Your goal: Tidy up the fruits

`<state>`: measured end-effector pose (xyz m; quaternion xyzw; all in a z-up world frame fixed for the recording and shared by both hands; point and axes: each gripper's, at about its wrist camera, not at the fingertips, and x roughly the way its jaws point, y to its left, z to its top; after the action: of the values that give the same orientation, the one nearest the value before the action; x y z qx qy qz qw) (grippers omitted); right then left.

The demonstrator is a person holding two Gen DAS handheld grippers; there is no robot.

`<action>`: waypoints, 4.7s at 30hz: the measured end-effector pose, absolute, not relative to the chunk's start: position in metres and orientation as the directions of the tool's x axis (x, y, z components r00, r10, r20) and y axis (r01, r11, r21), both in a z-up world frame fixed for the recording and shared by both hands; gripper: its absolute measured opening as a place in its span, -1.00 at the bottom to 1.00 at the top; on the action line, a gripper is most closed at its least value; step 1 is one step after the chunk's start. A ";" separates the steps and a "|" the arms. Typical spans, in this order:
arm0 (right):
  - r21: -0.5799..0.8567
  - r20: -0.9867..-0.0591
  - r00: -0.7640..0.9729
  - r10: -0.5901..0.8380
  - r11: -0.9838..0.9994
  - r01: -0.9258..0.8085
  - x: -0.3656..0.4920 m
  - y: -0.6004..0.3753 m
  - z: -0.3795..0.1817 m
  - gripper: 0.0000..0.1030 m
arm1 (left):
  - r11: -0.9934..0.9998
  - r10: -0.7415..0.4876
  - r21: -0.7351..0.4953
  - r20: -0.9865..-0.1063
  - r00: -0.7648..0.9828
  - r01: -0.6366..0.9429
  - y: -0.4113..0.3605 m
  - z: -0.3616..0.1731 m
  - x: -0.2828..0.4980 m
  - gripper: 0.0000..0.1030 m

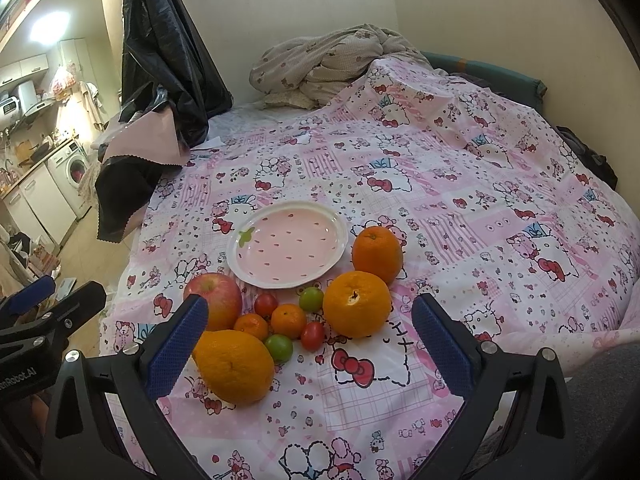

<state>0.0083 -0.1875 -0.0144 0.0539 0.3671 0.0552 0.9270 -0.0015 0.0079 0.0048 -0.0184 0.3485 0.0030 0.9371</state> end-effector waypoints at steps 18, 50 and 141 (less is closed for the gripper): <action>0.140 -0.675 0.724 0.141 0.988 -0.062 0.008 -0.187 -0.014 1.00 | 0.999 -0.009 -0.040 -0.660 0.751 -0.024 0.010 0.000 0.000 1.00; 0.671 -0.721 0.111 0.684 0.649 0.358 0.081 -0.195 -0.166 0.32 | 0.838 -0.333 -0.376 -0.927 0.174 -0.395 0.048 -0.138 0.091 0.38; 0.307 -0.944 0.202 0.262 0.921 0.240 0.146 -0.251 -0.163 0.53 | 0.995 -0.093 -0.095 -0.983 0.161 -0.007 -0.034 -0.137 0.066 0.50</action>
<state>0.1461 -0.2513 -0.1630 0.1987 0.6318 0.0071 0.7492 0.0658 -0.0343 -0.1372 -0.0383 0.6472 -0.0282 0.7608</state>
